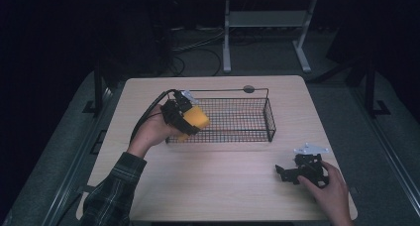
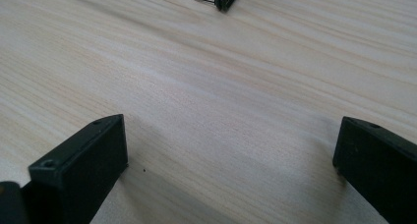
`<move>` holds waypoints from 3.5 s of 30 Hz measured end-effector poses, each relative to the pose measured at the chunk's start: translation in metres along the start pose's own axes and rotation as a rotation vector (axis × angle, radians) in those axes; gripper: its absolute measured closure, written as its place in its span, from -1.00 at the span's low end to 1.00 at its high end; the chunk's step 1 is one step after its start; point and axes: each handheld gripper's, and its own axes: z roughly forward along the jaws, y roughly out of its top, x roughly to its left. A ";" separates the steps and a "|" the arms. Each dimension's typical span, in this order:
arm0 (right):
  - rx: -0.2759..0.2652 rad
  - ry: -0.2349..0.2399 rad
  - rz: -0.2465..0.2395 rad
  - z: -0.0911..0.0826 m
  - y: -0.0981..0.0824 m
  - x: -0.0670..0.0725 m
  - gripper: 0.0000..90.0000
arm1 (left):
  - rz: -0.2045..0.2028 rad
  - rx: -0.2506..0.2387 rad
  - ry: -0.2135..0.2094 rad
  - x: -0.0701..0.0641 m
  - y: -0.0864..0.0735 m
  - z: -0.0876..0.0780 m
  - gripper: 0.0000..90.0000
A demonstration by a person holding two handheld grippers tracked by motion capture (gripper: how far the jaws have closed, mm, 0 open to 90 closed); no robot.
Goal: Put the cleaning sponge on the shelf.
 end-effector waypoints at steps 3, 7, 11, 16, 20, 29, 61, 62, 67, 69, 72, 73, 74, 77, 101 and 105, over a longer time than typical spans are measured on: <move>0.000 0.000 0.000 0.000 0.000 0.000 -1.00 | -0.002 0.006 0.009 0.006 0.001 0.000 -0.50; 0.000 0.000 0.000 0.000 0.000 0.000 -1.00 | -0.013 -0.002 0.023 0.015 0.001 0.002 -0.50; 0.000 0.000 0.000 0.000 0.000 0.000 -1.00 | -0.022 -0.009 0.036 0.022 0.002 0.005 -0.50; 0.000 0.000 0.000 0.000 0.000 0.000 -1.00 | -0.041 -0.012 0.053 0.033 0.002 0.010 -0.50; 0.000 0.000 0.000 0.000 0.000 0.000 -1.00 | -0.057 -0.014 0.058 0.038 0.003 0.015 -0.50; 0.000 0.000 0.000 0.000 0.000 0.000 -1.00 | -0.072 -0.013 0.077 0.051 0.006 0.028 -0.50; 0.000 0.000 0.000 0.000 0.000 0.000 -1.00 | -0.133 0.029 0.066 0.067 -0.011 0.065 -0.50; 0.000 0.000 0.000 0.000 0.000 0.000 -1.00 | -0.133 0.026 0.068 0.067 -0.011 0.066 -0.50; 0.000 0.000 0.000 0.000 0.000 0.000 -1.00 | -0.137 0.037 0.061 0.067 -0.013 0.071 -0.50; 0.000 0.000 0.000 0.000 0.000 0.000 -1.00 | -0.138 0.046 0.059 0.067 -0.015 0.074 -0.50; 0.000 0.000 0.000 0.000 0.000 0.000 -1.00 | -0.145 0.054 0.054 0.067 -0.017 0.077 -0.50; 0.000 0.000 0.000 0.000 0.000 0.000 -1.00 | -0.146 0.054 0.055 0.067 -0.018 0.077 -0.50; 0.000 0.000 0.000 0.000 0.000 0.000 -1.00 | -0.147 0.050 0.055 0.067 -0.018 0.078 -0.50; 0.000 0.000 0.000 0.000 0.000 0.000 -1.00 | -0.141 0.054 0.057 0.066 -0.018 0.078 -0.50; 0.000 0.000 0.000 0.000 0.000 0.000 -1.00 | -0.143 0.058 0.051 0.068 -0.018 0.076 -0.59; 0.000 0.000 0.000 0.000 0.000 0.000 -1.00 | -0.149 0.046 0.053 0.068 -0.018 0.073 -0.59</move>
